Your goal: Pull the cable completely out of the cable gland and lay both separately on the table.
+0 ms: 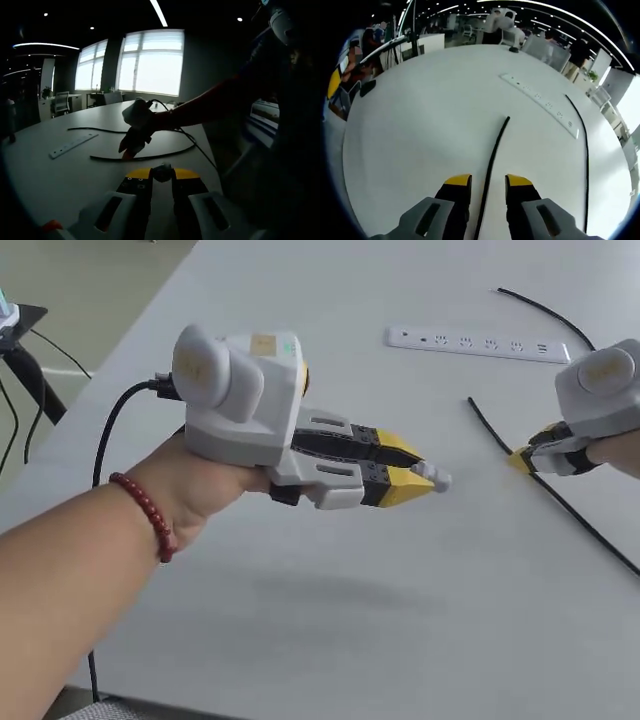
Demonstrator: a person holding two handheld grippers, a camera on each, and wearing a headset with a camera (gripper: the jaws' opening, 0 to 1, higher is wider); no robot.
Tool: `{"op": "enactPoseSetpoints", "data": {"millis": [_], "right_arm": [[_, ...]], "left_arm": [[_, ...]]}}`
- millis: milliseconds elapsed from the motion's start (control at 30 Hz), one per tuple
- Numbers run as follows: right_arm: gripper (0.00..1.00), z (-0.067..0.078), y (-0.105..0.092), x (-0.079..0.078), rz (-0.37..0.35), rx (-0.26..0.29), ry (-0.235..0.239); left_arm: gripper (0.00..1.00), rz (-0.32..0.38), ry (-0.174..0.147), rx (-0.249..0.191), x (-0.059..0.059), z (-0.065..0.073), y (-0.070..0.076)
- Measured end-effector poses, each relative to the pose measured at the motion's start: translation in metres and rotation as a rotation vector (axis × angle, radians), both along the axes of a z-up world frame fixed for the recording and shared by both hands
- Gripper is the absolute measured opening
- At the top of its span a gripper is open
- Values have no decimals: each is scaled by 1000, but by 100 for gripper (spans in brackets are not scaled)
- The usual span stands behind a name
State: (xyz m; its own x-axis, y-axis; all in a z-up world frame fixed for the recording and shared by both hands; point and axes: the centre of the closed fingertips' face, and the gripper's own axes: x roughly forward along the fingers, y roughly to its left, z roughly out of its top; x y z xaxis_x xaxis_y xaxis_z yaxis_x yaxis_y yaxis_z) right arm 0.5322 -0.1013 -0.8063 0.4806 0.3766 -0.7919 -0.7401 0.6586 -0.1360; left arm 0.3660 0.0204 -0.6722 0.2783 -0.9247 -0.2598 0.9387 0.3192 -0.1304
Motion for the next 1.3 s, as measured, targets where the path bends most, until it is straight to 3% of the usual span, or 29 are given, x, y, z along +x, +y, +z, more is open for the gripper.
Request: {"op": "enactPoseSetpoints", "data": {"millis": [300,567,833,867,1000,1033,1300], "right_arm": [[27,15,3,-4,5,37,-36],[42,40,10,-20,12,109,-85],[49,84,5,-53,13,218,-165],[50,92,7,-54,5,256,-190],[54,113,3,-77,5,291,-216],[55,119,3,-83,10,293,-242],[67,149,-4,-127,14,367,-319]], "left_arm": [[16,-2,4,-4,-1,1,-2],[16,14,5,-4,1,1,0],[16,29,16,-3,2,-2,3],[16,31,20,-7,2,-3,3],[16,35,27,-7,1,-4,5],[16,34,28,-5,0,-5,5],[16,37,25,-7,-4,-3,5]]}}
